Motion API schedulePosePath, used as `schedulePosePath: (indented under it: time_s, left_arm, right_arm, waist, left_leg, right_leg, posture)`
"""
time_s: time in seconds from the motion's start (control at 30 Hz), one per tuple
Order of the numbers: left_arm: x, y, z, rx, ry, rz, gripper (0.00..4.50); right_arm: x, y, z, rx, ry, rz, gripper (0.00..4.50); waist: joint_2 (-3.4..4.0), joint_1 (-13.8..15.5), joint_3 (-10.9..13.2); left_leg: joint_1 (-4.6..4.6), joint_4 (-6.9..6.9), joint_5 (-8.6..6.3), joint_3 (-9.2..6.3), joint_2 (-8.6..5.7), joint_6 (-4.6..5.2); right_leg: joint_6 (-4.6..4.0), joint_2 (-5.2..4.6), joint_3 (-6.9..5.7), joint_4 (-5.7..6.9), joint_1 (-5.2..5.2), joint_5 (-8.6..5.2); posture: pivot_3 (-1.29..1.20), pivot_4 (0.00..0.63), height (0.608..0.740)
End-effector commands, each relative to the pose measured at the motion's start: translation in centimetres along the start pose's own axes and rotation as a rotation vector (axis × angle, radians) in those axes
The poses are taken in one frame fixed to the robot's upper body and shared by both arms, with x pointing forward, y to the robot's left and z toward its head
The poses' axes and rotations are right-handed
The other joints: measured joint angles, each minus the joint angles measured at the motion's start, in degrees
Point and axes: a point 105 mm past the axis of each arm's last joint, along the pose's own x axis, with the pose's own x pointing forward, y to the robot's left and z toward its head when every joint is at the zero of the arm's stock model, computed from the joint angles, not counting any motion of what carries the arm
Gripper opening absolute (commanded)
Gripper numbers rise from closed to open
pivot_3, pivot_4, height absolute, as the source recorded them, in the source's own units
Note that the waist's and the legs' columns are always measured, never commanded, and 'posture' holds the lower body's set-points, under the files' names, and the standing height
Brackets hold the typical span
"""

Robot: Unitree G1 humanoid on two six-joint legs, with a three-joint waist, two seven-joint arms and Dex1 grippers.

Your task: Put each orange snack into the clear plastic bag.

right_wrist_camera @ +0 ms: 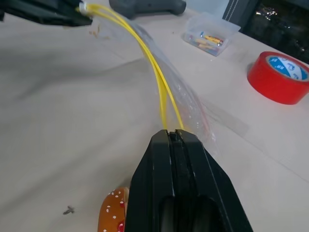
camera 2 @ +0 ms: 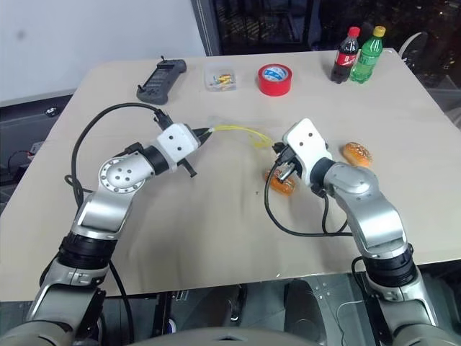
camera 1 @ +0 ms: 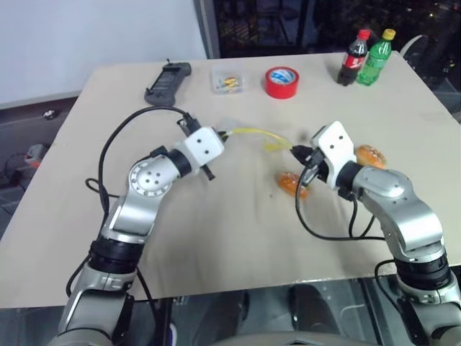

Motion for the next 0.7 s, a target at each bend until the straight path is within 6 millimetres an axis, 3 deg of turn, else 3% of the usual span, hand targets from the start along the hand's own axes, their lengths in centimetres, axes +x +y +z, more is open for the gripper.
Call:
schedulePosePath:
  time_s: [0.03, 0.4, 0.7]
  left_arm:
    - [-0.6, 1.1, 1.4, 0.023, -0.046, 0.046, 0.0]
    - [-0.7, 0.0, 1.7, 0.038, -0.069, 0.001, 0.0]
    - [-1.4, -2.1, 1.9, 0.044, -0.097, -0.11, 0.0]
  right_arm:
    - [0.3, -0.2, 1.5, -0.041, -0.059, -0.016, 0.07]
    - [1.5, -0.3, 1.0, 0.006, -0.062, -0.017, 0.07]
    - [5.3, 0.8, 1.0, 0.355, -0.102, -0.043, 0.07]
  waist:
    - [0.0, 0.0, 0.0]
    - [0.0, 0.0, 0.0]
    - [0.02, -0.3, 0.0]
  left_leg:
    - [0.0, 0.0, 0.0, -0.01, 0.0, 0.0]
    - [0.0, 0.0, 0.0, 0.0, 0.0, 0.0]
    - [0.02, 0.0, 0.0, -0.01, 0.01, -0.01]
  right_leg:
    - [0.0, 0.0, -0.01, 0.0, 0.0, 0.0]
    - [0.0, 0.0, -0.01, 0.0, 0.0, 0.0]
    - [-0.01, 0.01, 0.02, 0.13, -0.03, 0.0]
  posture:
    - [0.0, 0.15, 0.74]
    - [0.0, 0.15, 0.74]
    - [0.0, 0.15, 0.74]
